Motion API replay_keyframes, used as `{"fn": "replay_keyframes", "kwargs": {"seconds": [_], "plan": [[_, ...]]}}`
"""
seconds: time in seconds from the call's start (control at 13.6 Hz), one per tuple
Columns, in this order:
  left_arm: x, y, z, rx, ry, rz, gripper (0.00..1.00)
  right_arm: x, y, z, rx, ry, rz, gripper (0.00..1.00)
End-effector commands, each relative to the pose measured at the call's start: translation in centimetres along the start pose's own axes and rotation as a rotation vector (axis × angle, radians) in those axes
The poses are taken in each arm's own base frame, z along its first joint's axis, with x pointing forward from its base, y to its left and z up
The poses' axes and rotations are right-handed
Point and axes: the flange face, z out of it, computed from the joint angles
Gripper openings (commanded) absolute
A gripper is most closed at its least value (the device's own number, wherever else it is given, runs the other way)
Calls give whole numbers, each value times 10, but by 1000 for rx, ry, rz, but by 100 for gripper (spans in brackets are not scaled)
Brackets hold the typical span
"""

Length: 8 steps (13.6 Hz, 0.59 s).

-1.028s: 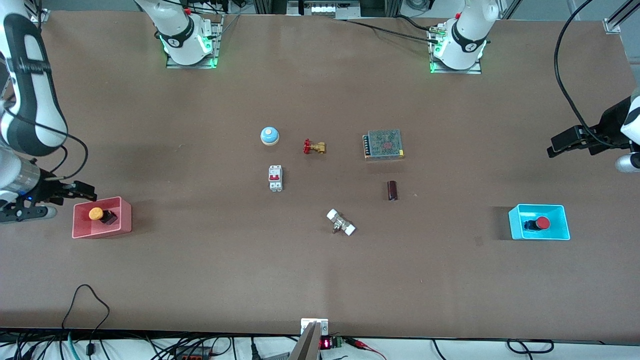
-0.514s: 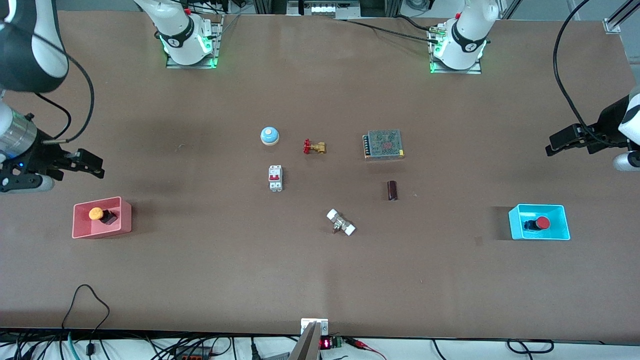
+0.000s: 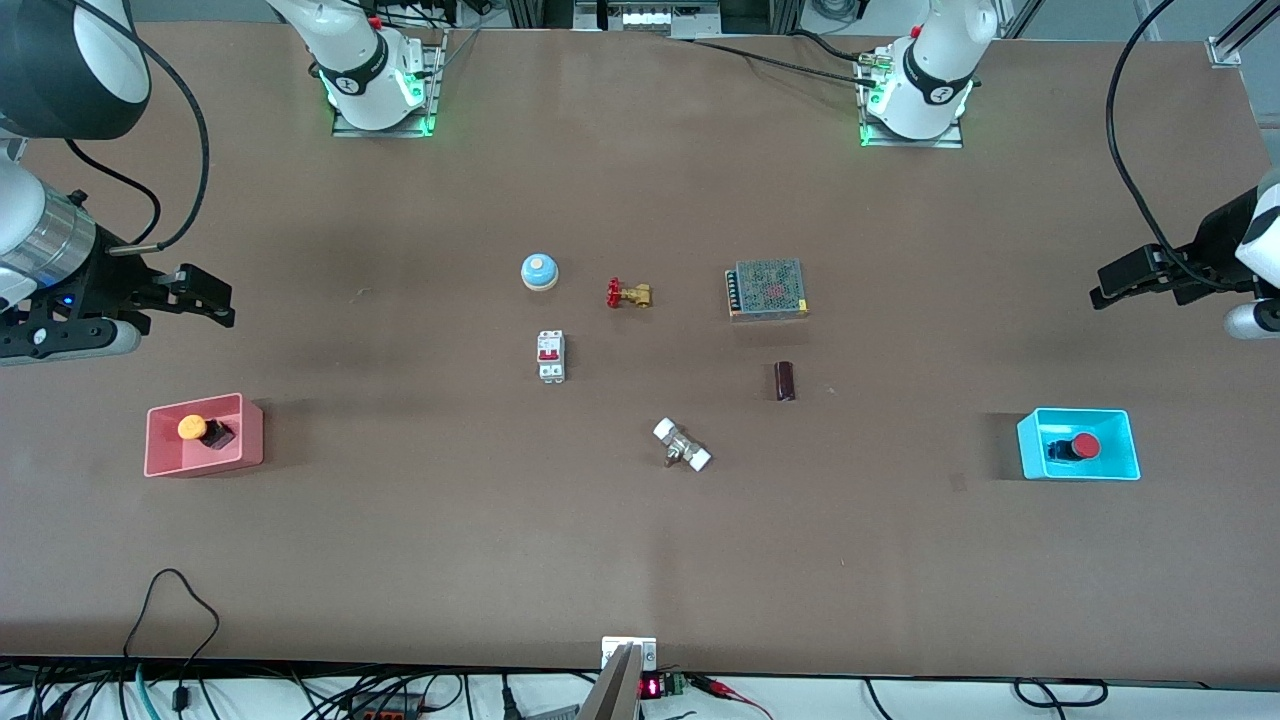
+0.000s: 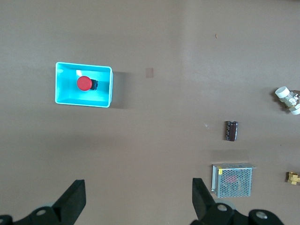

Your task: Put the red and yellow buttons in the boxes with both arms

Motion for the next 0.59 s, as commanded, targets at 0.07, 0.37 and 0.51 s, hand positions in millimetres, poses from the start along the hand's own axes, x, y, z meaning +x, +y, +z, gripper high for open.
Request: {"fn": "replay_keyframes", "kwargs": {"seconds": [0.07, 0.37, 0.51], "plan": [[-8, 0, -5, 21, -6, 16, 100, -14, -4, -11, 8, -29, 21, 100], [-9, 2, -5, 43, -7, 24, 100, -22, -3, -7, -1, -22, 26, 100], [-9, 1, -5, 43, -7, 23, 100, -23, 6, -5, -11, -20, 46, 100]]}}
